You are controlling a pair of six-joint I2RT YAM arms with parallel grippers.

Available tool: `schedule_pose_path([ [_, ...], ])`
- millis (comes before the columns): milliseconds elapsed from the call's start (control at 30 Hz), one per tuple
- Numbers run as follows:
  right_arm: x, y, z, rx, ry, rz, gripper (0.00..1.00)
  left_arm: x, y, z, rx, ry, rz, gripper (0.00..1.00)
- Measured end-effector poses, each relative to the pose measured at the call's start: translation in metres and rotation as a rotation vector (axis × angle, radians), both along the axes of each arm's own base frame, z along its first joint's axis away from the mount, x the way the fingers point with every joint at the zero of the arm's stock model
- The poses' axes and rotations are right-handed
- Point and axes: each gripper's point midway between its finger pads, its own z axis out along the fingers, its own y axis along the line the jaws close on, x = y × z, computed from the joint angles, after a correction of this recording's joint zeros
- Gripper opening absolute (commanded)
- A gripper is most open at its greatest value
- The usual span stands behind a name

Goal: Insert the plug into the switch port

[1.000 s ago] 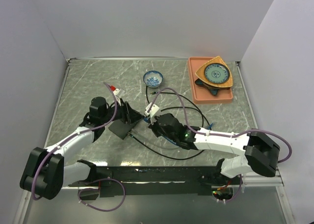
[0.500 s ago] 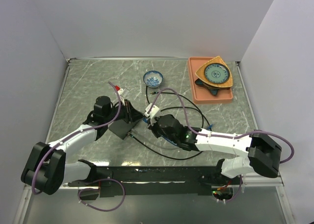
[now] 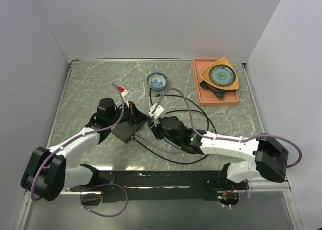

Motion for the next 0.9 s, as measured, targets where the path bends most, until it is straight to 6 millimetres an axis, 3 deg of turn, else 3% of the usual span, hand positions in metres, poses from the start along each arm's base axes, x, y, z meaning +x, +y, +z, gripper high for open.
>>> schedule_pose_path([
  [233, 0.005, 0.011, 0.014, 0.045, -0.007, -0.005, 0.34, 0.000, 0.001, 0.003, -0.002, -0.008, 0.006, 0.01],
  [800, 0.008, 0.017, 0.004, 0.027, 0.009, -0.009, 0.34, 0.000, 0.002, 0.005, -0.001, -0.016, 0.014, 0.01],
  [900, 0.008, 0.017, 0.004, 0.030, 0.012, -0.011, 0.29, 0.000, 0.002, 0.006, -0.002, -0.017, 0.014, 0.01],
])
